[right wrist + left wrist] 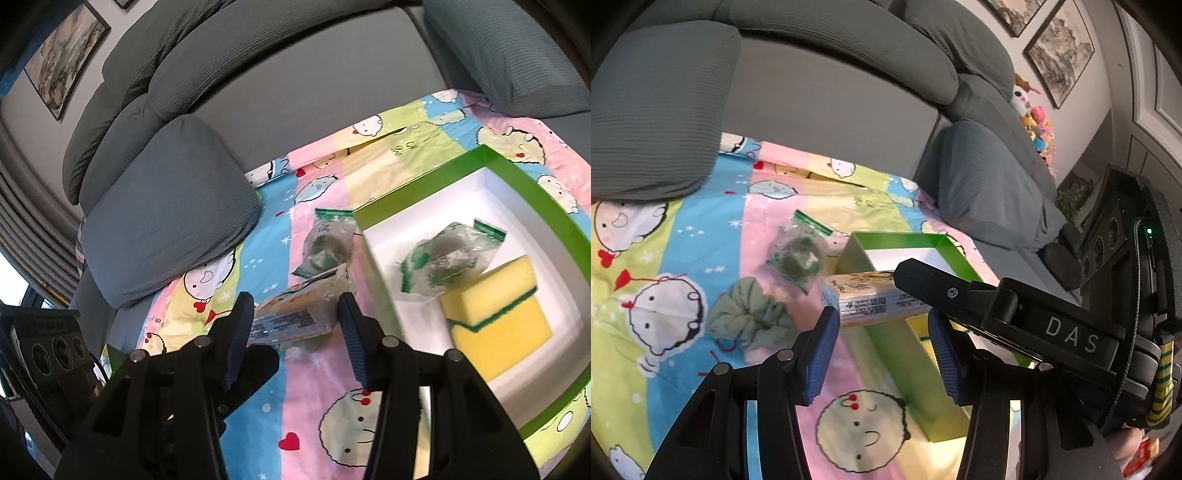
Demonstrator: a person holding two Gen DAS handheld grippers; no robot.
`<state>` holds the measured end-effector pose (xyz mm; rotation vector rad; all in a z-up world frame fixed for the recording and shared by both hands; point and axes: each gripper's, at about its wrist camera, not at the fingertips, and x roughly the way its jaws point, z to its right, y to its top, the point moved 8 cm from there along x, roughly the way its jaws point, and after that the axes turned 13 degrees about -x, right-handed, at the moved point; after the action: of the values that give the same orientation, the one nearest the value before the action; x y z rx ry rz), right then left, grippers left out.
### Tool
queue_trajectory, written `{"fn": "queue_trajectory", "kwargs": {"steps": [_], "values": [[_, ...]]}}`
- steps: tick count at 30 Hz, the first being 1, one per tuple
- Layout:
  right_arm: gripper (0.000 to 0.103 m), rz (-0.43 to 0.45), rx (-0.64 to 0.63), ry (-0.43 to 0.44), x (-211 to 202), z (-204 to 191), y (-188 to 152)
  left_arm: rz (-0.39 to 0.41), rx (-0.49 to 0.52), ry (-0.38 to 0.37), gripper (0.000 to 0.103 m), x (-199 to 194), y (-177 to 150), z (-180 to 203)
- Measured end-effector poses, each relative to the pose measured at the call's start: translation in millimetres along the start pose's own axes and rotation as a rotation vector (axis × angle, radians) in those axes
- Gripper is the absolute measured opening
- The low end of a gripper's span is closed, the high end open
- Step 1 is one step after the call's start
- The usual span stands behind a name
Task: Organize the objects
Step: 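Close the right tool on the small printed carton and lift it, then carry the carton with the right tool over the green-rimmed box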
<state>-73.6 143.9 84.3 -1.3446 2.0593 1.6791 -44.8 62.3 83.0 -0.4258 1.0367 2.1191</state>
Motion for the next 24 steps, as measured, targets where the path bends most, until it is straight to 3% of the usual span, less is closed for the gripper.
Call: {"fn": "queue_trajectory", "kwargs": {"steps": [24], "values": [[0.05,0.052,0.034,-0.068,-39,48,2,-0.031,0.052,-0.078,0.051,24,-17,52]]}}
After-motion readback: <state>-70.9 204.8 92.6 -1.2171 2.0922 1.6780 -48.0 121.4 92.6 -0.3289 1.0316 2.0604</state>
